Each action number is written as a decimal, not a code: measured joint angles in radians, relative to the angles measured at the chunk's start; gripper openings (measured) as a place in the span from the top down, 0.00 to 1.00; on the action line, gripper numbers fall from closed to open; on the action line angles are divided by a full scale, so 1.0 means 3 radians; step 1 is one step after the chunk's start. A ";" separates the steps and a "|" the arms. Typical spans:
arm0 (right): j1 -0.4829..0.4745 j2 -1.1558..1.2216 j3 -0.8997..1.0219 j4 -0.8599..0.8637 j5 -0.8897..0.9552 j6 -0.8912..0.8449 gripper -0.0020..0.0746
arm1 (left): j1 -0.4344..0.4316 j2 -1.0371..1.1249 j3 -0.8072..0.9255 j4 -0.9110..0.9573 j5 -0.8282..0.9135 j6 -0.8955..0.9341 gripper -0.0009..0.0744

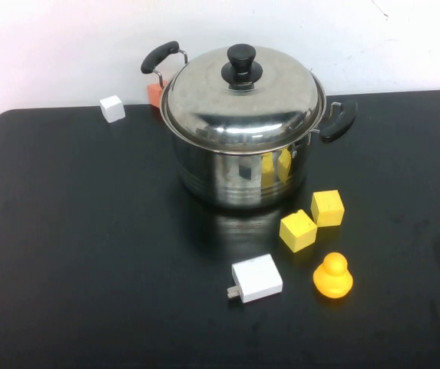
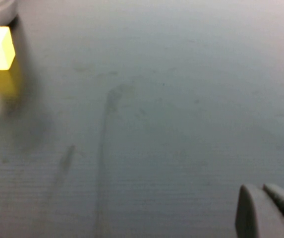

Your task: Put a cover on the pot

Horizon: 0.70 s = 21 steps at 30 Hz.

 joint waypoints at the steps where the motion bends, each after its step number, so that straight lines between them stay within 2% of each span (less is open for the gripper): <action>1: 0.0000 0.0000 0.0000 0.0000 0.0000 0.0000 0.98 | 0.0000 -0.0028 0.0008 0.0000 0.0045 0.0000 0.99; 15: 0.0000 0.0000 0.0000 0.0000 0.0000 0.0000 0.98 | 0.0000 0.0055 0.0040 0.0052 0.0314 0.0050 0.99; 21: 0.0000 0.0000 0.0000 0.0000 0.0000 0.0000 0.98 | 0.0000 -0.0111 0.0242 0.0107 0.0343 0.0042 0.99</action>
